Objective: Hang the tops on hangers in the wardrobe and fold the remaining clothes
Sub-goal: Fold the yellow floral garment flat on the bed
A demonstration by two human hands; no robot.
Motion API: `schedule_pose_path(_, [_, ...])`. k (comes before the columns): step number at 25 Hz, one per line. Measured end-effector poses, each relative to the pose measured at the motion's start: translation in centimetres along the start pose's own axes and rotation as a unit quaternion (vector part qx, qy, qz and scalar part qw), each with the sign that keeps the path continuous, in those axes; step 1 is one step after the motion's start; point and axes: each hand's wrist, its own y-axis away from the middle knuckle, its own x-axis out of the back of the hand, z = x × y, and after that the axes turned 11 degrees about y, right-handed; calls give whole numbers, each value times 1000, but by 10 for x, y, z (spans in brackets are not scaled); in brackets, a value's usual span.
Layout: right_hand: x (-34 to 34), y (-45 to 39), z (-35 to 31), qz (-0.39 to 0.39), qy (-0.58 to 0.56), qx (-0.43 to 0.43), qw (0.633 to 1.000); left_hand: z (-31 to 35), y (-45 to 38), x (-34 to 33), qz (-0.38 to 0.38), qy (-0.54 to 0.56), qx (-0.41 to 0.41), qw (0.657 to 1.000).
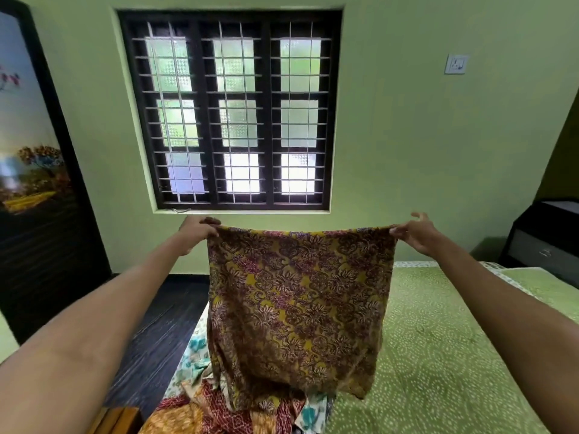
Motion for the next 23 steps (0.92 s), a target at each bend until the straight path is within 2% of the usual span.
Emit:
schedule_pose_path(2, [-2, 7, 1, -15, 170, 67, 983, -6, 0, 4, 26, -131, -53, 990])
schedule_pose_path(4, [-19, 20, -2, 50, 379, 168, 909, -8, 5, 0, 74, -202, -101, 971])
schedule_pose_path(5, [-32, 31, -6, 58, 442, 210, 870, -13, 2, -1, 120, -210, -114, 964])
schedule_pose_path(6, [-45, 41, -13, 6, 462, 237, 855, -16, 3, -2, 183, -206, -107, 955])
schedule_pose_path(8, [-68, 65, -28, -233, 406, 220, 856, -25, 3, -1, 300, -149, -48, 941])
schedule_pose_path(9, [-76, 72, -35, -314, 385, 214, 841, -27, 3, -2, 307, -71, -19, 949])
schedule_pose_path(10, [-81, 72, -40, -321, 410, 234, 821, -23, 5, -6, 256, 64, -1, 965])
schedule_pose_path(12, [-90, 65, -41, -223, 485, 322, 782, -12, 14, -19, 74, 290, 33, 954])
schedule_pose_path(14, [-107, 62, -37, -175, 488, 391, 760, 3, 33, -38, -67, 326, 63, 941])
schedule_pose_path(16, [-131, 65, -35, -179, 472, 442, 742, 17, 46, -60, -135, 292, 81, 943])
schedule_pose_path(18, [-148, 73, -37, -185, 434, 458, 754, 29, 59, -73, -193, 290, 89, 933])
schedule_pose_path(21, [-154, 76, -42, -155, 323, 475, 803, 50, 73, -78, -255, 337, 63, 904])
schedule_pose_path(23, [-152, 81, -48, -174, 255, 459, 833, 60, 79, -79, -291, 344, 35, 892])
